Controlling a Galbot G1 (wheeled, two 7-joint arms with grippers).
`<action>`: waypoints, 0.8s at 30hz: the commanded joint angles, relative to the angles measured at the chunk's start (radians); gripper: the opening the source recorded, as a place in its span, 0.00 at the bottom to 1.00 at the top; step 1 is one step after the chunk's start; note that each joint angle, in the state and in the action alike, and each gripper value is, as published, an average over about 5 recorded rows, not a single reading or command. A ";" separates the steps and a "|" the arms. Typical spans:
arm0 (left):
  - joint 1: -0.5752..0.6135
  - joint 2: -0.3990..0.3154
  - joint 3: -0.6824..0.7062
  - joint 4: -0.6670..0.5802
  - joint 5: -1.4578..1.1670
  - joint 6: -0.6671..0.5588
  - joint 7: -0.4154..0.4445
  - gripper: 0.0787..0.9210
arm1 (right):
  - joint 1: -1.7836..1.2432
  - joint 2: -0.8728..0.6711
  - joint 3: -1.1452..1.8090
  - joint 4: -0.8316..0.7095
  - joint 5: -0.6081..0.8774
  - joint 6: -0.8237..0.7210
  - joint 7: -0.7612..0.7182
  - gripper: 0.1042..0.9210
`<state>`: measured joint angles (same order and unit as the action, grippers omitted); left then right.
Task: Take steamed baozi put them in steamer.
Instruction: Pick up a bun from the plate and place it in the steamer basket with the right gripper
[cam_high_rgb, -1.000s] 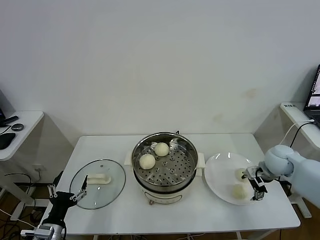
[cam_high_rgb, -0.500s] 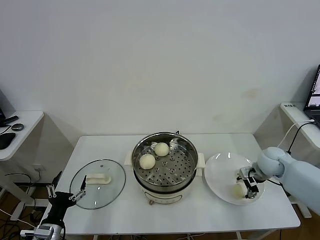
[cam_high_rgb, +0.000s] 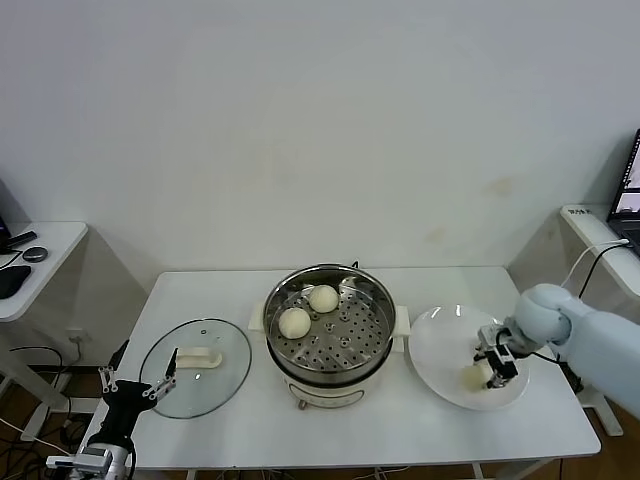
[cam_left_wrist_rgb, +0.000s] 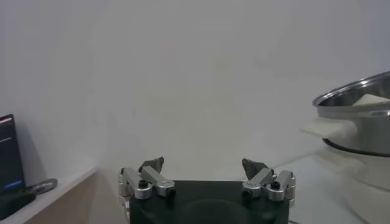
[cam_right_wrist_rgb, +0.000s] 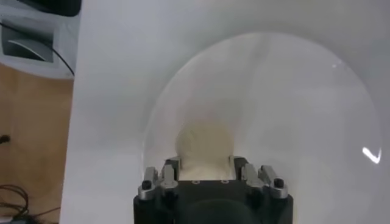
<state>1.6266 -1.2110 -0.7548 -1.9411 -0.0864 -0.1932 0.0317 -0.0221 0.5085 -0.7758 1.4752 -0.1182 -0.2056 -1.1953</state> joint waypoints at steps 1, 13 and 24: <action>-0.007 0.003 0.003 0.000 -0.003 0.000 0.000 0.88 | 0.535 0.050 -0.254 -0.001 0.240 0.005 -0.050 0.52; -0.026 0.010 -0.002 0.010 -0.015 -0.002 -0.004 0.88 | 0.805 0.382 -0.487 0.076 0.404 0.134 0.103 0.52; -0.023 0.004 -0.018 0.008 -0.009 0.003 -0.009 0.88 | 0.641 0.631 -0.536 0.023 0.303 0.384 0.101 0.53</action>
<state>1.6039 -1.2056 -0.7711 -1.9338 -0.0963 -0.1911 0.0226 0.6069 0.9213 -1.2024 1.5082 0.1982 -0.0091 -1.1193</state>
